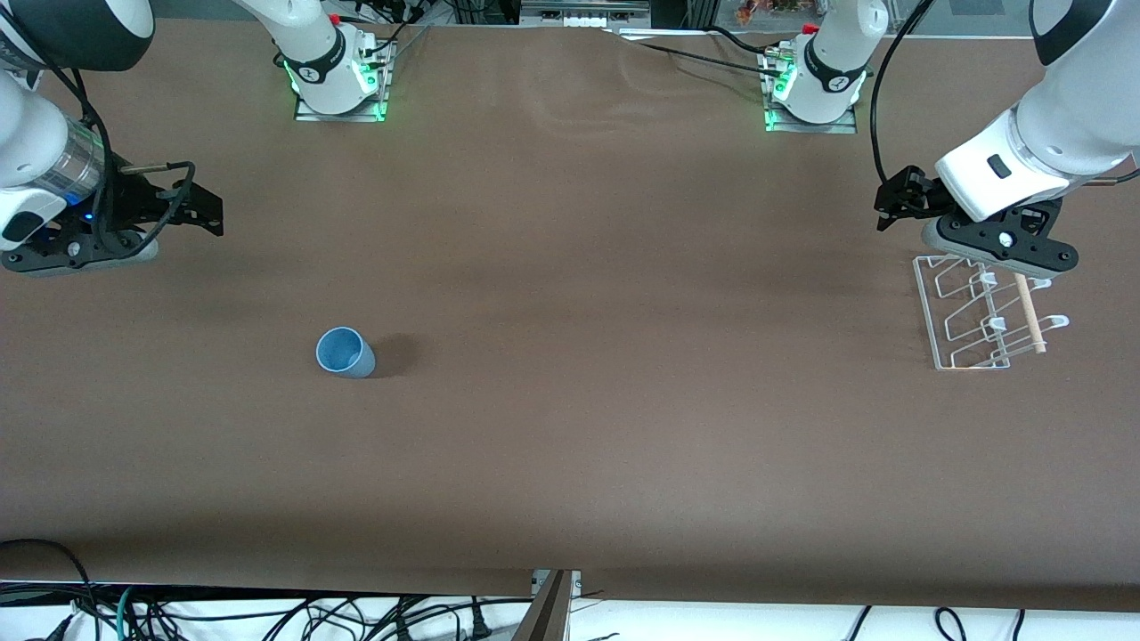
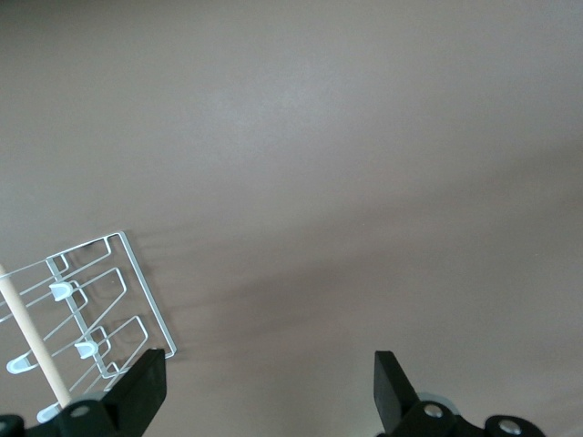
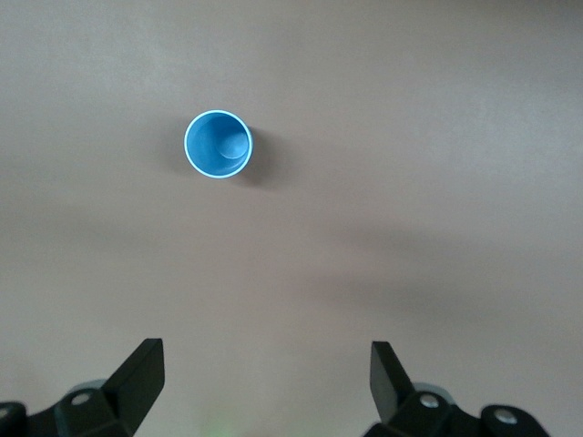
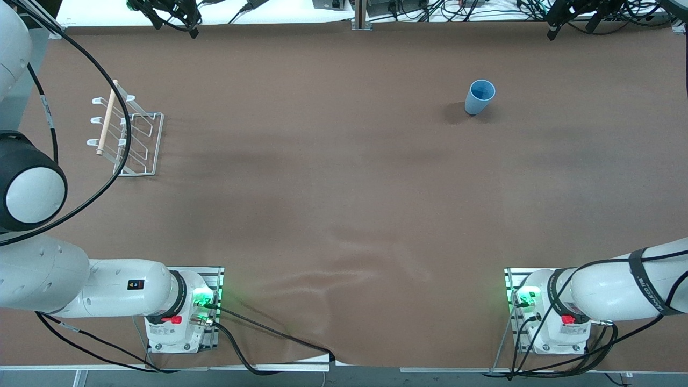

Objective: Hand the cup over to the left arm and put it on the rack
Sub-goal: 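Reach the right gripper down to the blue cup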

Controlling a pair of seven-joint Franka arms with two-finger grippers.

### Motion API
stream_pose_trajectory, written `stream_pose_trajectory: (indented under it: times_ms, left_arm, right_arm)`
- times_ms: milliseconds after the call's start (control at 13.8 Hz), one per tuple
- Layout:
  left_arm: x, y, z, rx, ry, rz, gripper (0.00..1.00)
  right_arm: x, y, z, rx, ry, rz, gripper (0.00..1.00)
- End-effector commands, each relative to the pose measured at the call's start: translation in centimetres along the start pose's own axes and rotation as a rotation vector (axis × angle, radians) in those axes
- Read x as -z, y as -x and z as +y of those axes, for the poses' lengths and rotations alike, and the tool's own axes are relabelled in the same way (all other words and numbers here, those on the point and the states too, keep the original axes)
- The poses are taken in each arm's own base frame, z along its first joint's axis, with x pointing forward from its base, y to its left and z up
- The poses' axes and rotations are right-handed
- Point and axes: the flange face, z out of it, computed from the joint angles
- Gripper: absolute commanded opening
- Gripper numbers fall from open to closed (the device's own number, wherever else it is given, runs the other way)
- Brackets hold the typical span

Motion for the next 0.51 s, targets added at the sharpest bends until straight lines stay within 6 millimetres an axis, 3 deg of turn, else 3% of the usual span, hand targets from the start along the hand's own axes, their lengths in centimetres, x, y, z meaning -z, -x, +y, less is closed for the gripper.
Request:
stream_pose_trajectory:
  times_ms: [0,436]
  left_arm:
    - [0.3,0.4,0.2,0.005,0.006,-0.004,1.0]
    - [0.2,0.4,0.1,0.007,0.007,-0.007,1.0]
  right_arm:
    - [-2.5,-2.4,-0.2,-0.019,-0.058,0.006,0.99]
    - [-14.7,-9.6,1.5,-0.056,-0.047,0.017,0.99]
